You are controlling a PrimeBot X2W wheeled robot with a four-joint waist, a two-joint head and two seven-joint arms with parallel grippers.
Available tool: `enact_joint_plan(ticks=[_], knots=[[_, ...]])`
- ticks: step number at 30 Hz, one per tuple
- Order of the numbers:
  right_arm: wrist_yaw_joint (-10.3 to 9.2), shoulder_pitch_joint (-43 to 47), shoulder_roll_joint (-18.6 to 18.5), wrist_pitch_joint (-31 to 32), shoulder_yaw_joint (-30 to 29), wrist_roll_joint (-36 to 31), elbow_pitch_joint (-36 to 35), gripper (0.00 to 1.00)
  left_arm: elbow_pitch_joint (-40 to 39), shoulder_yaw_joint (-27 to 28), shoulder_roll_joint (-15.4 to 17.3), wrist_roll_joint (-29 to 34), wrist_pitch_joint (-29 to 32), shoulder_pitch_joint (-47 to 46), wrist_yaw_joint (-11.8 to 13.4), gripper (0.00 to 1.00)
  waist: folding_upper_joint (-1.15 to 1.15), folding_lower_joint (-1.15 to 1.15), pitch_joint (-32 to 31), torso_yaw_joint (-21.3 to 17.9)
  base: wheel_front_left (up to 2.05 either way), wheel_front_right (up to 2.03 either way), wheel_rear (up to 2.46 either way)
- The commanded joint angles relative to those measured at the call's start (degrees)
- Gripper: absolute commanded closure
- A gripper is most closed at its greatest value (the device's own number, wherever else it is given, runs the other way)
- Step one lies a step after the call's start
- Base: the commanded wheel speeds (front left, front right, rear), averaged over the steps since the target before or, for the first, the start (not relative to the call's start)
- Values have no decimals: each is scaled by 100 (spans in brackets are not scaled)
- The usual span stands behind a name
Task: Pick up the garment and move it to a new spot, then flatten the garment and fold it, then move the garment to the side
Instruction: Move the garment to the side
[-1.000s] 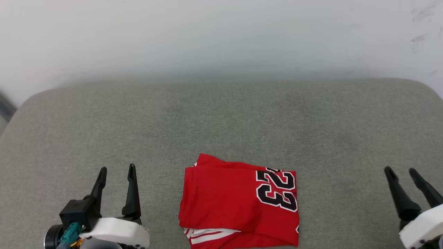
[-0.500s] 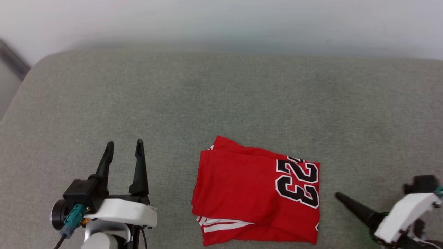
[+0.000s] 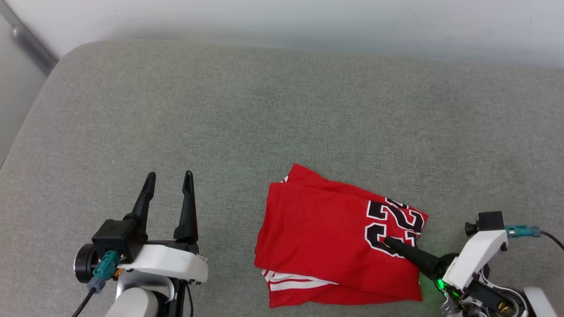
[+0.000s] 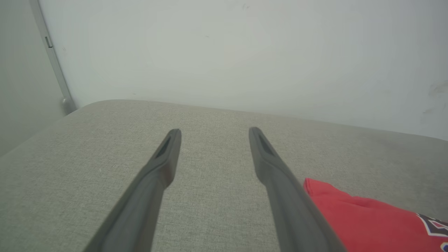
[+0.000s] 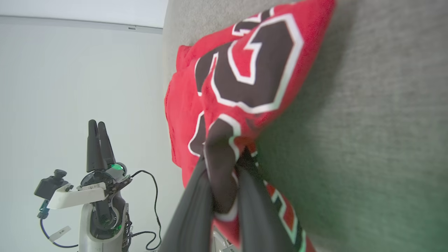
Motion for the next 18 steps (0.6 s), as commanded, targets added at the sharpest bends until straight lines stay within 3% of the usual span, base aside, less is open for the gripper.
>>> enact_joint_plan(ticks=[1,7,11,18], knots=[[0,-46,-118,-87,79,-63,-57,100,24,3,-19,27,-15,-29,-22,0,0,0,-45,-14,0,0,0],[0,-137,-709,-602,720,-888,-288,100,22,53,27,40,-15,127,-10,0,0,0,-296,-261,0,0,0],[-1,-249,-1216,-721,1143,-1850,-175,100,-45,79,62,1,-9,224,-24,0,0,0,-419,-600,0,0,0],[-2,-640,-1507,-715,1237,-3285,245,100,-235,14,143,127,4,180,1,0,0,0,-353,-1445,0,0,0]])
